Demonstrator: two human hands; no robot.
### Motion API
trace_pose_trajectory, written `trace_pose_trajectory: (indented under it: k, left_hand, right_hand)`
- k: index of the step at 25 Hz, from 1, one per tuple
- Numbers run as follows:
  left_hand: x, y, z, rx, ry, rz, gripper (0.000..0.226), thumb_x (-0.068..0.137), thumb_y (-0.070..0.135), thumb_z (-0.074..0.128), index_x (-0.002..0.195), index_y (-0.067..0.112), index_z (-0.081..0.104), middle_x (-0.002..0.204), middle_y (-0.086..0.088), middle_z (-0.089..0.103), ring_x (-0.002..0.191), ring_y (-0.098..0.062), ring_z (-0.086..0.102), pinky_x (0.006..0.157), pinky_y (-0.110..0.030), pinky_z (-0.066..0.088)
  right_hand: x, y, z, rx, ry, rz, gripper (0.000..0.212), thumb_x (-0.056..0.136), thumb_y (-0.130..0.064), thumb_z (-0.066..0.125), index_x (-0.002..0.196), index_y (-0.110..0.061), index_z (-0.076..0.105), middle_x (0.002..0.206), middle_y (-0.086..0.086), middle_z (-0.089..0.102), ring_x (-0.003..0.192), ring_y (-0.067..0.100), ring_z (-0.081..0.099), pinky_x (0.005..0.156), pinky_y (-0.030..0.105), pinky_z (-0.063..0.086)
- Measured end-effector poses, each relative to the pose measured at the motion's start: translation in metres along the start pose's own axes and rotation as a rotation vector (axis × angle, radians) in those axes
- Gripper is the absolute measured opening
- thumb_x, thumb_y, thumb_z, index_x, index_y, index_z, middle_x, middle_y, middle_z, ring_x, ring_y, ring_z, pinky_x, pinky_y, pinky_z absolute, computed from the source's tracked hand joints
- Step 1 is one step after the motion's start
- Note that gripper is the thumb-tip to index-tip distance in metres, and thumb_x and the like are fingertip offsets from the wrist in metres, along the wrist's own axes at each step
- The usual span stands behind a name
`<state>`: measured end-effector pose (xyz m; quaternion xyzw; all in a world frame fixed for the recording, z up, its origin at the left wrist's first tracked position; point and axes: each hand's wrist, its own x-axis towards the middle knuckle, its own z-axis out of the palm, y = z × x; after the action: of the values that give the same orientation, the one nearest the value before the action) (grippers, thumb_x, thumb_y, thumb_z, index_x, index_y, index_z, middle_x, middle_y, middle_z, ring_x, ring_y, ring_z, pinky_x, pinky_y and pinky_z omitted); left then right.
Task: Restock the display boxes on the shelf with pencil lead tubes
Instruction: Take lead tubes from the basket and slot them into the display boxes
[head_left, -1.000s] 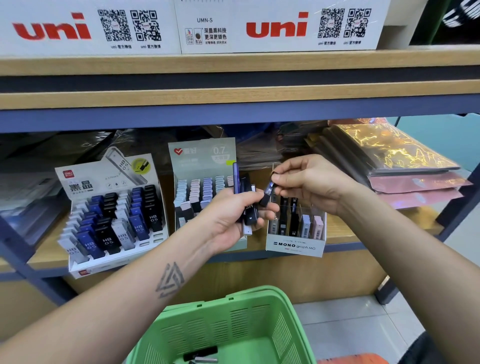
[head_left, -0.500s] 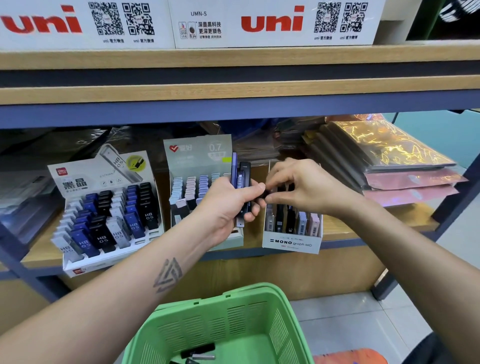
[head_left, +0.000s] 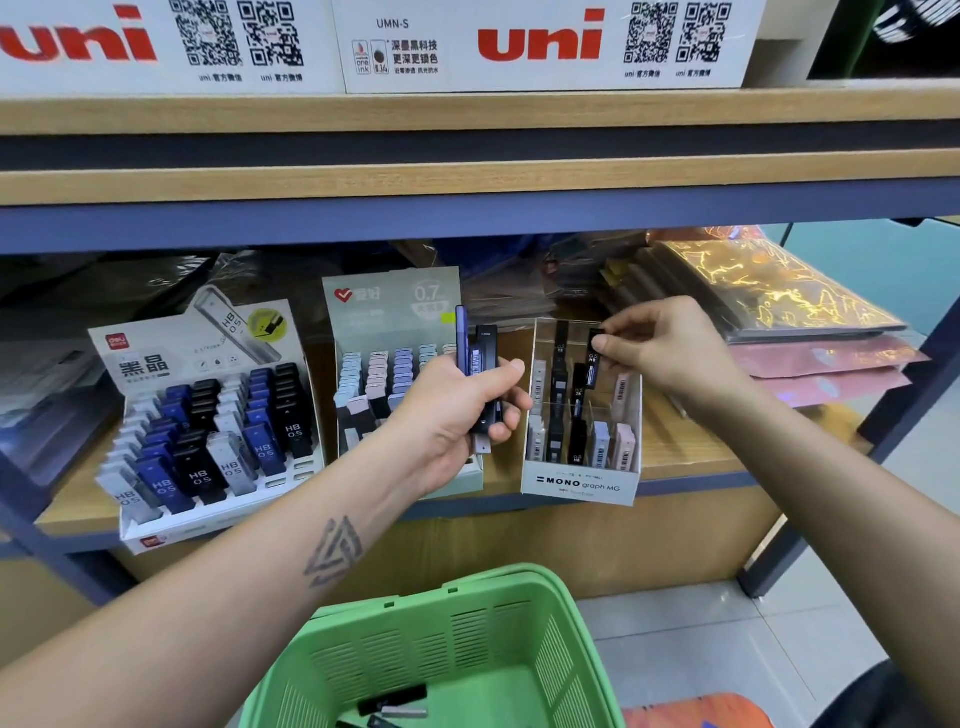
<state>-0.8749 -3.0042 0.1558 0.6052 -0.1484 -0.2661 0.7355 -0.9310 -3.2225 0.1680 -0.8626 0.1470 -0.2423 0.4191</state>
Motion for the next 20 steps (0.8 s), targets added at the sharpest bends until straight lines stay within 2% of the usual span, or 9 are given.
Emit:
trace_pose_trajectory:
  k: [3, 5, 6, 10, 11, 20]
  left_hand:
    - [-0.001, -0.002, 0.001, -0.001, 0.0, -0.004, 0.009, 0.098, 0.008, 0.062, 0.097, 0.0, 0.057, 0.073, -0.017, 0.062, 0.053, -0.018, 0.05, 0.04, -0.02, 0.036]
    - [-0.001, -0.004, 0.001, 0.007, -0.009, 0.0, 0.01, 0.098, 0.007, 0.061, 0.092, 0.001, 0.058, 0.072, -0.017, 0.062, 0.053, -0.018, 0.05, 0.04, -0.021, 0.036]
    - [-0.001, -0.004, 0.001, 0.01, -0.013, 0.003, 0.01, 0.098, 0.007, 0.061, 0.09, 0.002, 0.058, 0.072, -0.017, 0.062, 0.052, -0.018, 0.05, 0.04, -0.021, 0.036]
    - [-0.001, -0.006, 0.001, 0.016, -0.028, 0.0, 0.01, 0.098, 0.008, 0.062, 0.09, 0.003, 0.058, 0.071, -0.017, 0.063, 0.051, -0.018, 0.05, 0.04, -0.021, 0.036]
    - [-0.001, -0.007, 0.001, 0.017, -0.031, 0.0, 0.01, 0.098, 0.008, 0.062, 0.09, 0.003, 0.058, 0.071, -0.017, 0.063, 0.051, -0.017, 0.05, 0.039, -0.021, 0.036]
    - [-0.001, -0.011, 0.003, 0.018, -0.053, -0.01, 0.008, 0.098, 0.007, 0.061, 0.092, 0.006, 0.056, 0.072, -0.018, 0.061, 0.051, -0.017, 0.05, 0.039, -0.02, 0.037]
  right_hand:
    - [-0.002, 0.005, 0.008, -0.173, 0.0, -0.029, 0.014, 0.09, -0.008, 0.075, 0.103, -0.009, 0.072, 0.079, 0.004, 0.073, 0.065, 0.012, 0.072, 0.069, 0.025, 0.061]
    - [-0.002, 0.007, 0.013, -0.256, 0.023, -0.074, 0.016, 0.09, -0.007, 0.074, 0.104, -0.013, 0.069, 0.084, 0.002, 0.071, 0.065, 0.008, 0.069, 0.06, 0.016, 0.055]
    - [-0.001, 0.009, 0.015, -0.273, 0.036, -0.092, 0.017, 0.09, -0.007, 0.074, 0.103, -0.016, 0.068, 0.085, 0.001, 0.07, 0.068, 0.008, 0.067, 0.059, 0.016, 0.054]
    - [0.002, 0.019, 0.022, -0.343, 0.058, -0.143, 0.014, 0.088, -0.008, 0.075, 0.096, -0.016, 0.067, 0.084, 0.001, 0.07, 0.073, 0.018, 0.069, 0.071, 0.042, 0.06]
    - [0.001, 0.021, 0.024, -0.363, 0.055, -0.145, 0.014, 0.088, -0.009, 0.075, 0.097, -0.016, 0.067, 0.085, 0.002, 0.071, 0.075, 0.021, 0.069, 0.073, 0.045, 0.06]
    - [-0.003, 0.029, 0.037, -0.391, -0.012, -0.126, 0.013, 0.09, -0.003, 0.071, 0.098, -0.013, 0.066, 0.082, 0.004, 0.069, 0.068, 0.016, 0.07, 0.064, 0.042, 0.063]
